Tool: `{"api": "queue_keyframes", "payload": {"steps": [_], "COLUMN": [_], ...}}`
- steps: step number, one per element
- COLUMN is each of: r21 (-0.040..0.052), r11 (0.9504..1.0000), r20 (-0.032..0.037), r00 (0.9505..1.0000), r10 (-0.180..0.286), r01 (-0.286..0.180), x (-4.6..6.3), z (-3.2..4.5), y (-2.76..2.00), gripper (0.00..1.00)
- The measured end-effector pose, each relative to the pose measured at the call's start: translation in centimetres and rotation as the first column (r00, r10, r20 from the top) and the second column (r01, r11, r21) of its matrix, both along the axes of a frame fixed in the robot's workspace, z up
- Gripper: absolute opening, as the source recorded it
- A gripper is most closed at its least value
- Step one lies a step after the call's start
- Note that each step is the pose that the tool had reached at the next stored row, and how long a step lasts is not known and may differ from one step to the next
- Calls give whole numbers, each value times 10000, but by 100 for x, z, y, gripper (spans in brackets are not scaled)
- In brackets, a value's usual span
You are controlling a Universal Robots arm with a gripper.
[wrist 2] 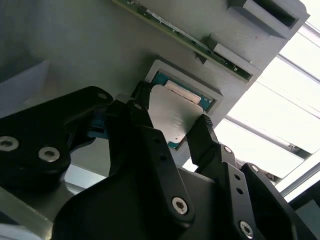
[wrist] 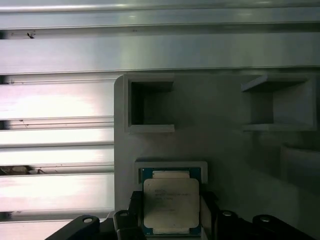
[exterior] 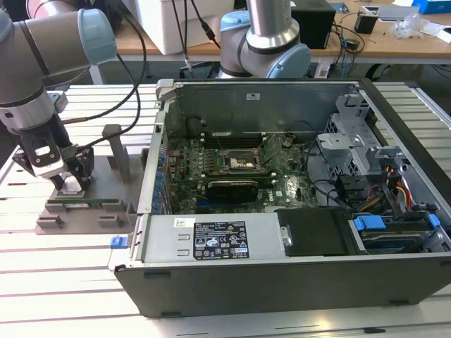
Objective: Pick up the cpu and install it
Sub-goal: 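Pick up the cpu and move it towards the insertion slot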
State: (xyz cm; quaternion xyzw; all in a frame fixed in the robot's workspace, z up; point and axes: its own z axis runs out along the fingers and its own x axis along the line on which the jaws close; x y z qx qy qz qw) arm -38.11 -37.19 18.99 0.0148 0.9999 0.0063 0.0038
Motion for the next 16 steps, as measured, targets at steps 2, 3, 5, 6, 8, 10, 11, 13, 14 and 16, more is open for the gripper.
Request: {"api": "queue_keyframes", "payload": {"steps": [2,3,5,6,8,10,11,13,14,16], "r21": [-1,-1,-1,0,-1,-1,-1,-1,0,0], "r11": [10000,10000,10000,10000,10000,10000,10000,10000,10000,10000], "r20": [1,0,0,0,0,0,-1,-1,0,1], "r00": [10000,10000,10000,10000,10000,10000,10000,10000,10000,10000], "r10": [1,0,0,0,0,0,0,0,1,1], "r01": [-1,0,0,0,0,0,0,0,-1,-1], "x": [-1,-1,0,0,0,0,0,0,0,0], "z": [8,27,88,122,228,319,348,446,463,496], "y": [-1,-1,-1,-1,-1,-1,-1,0,0,0], "gripper": [54,54,54,54,54,54,54,54,54,54]}}
